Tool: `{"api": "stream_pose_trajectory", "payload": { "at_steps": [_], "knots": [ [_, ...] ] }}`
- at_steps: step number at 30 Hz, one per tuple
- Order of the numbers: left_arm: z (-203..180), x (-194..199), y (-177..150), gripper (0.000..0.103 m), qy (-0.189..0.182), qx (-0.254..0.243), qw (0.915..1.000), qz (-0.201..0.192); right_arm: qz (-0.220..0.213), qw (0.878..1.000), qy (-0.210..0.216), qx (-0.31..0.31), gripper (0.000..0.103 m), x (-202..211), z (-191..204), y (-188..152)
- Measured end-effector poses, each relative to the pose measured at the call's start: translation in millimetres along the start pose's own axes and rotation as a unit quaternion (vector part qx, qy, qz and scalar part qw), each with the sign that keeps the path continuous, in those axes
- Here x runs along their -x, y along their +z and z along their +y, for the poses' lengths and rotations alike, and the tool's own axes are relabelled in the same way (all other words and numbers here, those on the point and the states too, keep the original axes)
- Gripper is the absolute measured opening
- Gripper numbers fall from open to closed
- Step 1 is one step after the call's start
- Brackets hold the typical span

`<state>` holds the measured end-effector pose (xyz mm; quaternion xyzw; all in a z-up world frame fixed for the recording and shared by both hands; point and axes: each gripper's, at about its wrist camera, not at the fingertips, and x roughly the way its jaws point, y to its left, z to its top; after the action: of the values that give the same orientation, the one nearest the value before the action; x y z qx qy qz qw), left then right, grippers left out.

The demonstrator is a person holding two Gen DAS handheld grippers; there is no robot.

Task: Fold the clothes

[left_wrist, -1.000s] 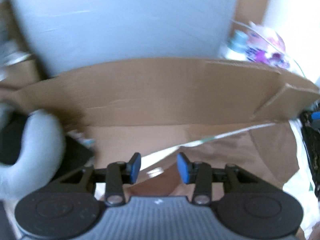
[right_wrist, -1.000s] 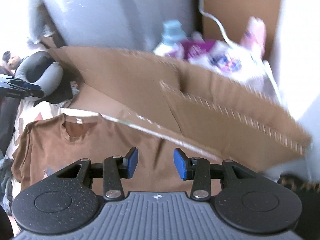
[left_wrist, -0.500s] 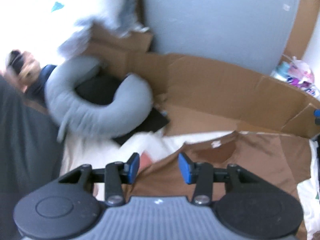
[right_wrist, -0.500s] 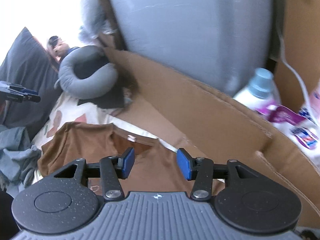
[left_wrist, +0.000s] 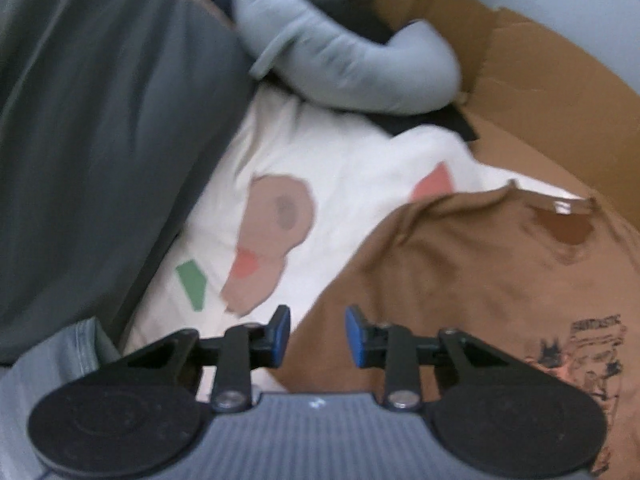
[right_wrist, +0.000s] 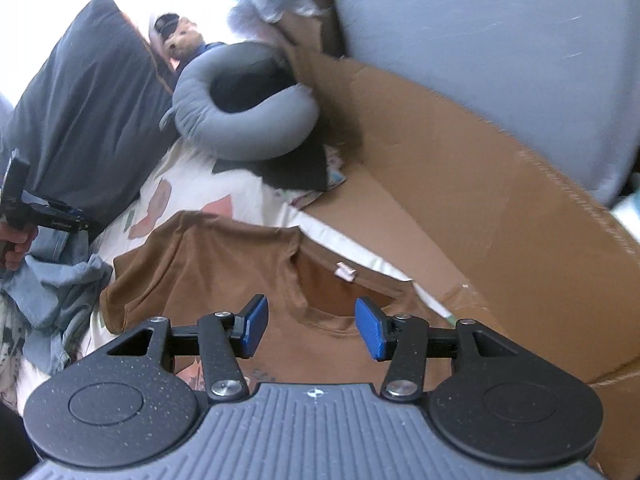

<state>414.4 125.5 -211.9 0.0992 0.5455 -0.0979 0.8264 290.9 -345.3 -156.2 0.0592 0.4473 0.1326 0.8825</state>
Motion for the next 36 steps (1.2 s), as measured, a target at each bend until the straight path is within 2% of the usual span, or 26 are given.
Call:
{"api": "stream_pose_trajectory", "payload": {
  "at_steps": [7,10,12,17,23,25,29,32,36],
  "knots": [
    [20.4,-34.6,-11.8,0.031,0.006,0.010,0.9996,0.026,0.013,1.000,0.022,0.012,0.056,-34.0,25.7,-1.5],
    [25.4,-48.8,-16.0,0.032,-0.013,0.000,0.9996,0.024,0.017,0.999,0.029,0.012,0.056,-48.8,37.7,-6.7],
    [28.3,-56.9,-17.7,0.032,-0.011,-0.002,0.9995,0.030,0.020,0.999,0.034,0.012,0.056,-58.6,45.8,-10.1],
    [33.8,-77.3,-24.7,0.031,-0.006,-0.004,0.9984,0.056,0.034,0.998,0.049,-0.002,0.056,-82.7,61.8,-32.5],
    [36.8,-90.9,-37.8,0.030,-0.024,0.005,0.9971,0.072,0.060,0.997,0.057,-0.001,0.056,-107.6,74.7,-56.3],
    [37.6,-94.1,-40.9,0.026,-0.028,0.011,0.9969,0.073,0.066,0.996,0.053,0.003,0.056,-115.4,77.2,-62.5],
    [37.3,-92.7,-42.0,0.008,-0.037,0.015,0.9973,0.061,0.082,0.995,0.057,0.006,0.056,-128.3,82.4,-69.7],
    [35.4,-84.7,-41.4,0.005,-0.038,0.005,0.9982,0.048,0.090,0.994,0.061,0.007,0.056,-136.3,86.9,-74.1],
    [45.8,-72.9,-34.7,0.004,-0.035,0.023,0.9986,0.032,0.094,0.993,0.069,0.011,0.056,-143.2,92.4,-75.7]
  ]
}}
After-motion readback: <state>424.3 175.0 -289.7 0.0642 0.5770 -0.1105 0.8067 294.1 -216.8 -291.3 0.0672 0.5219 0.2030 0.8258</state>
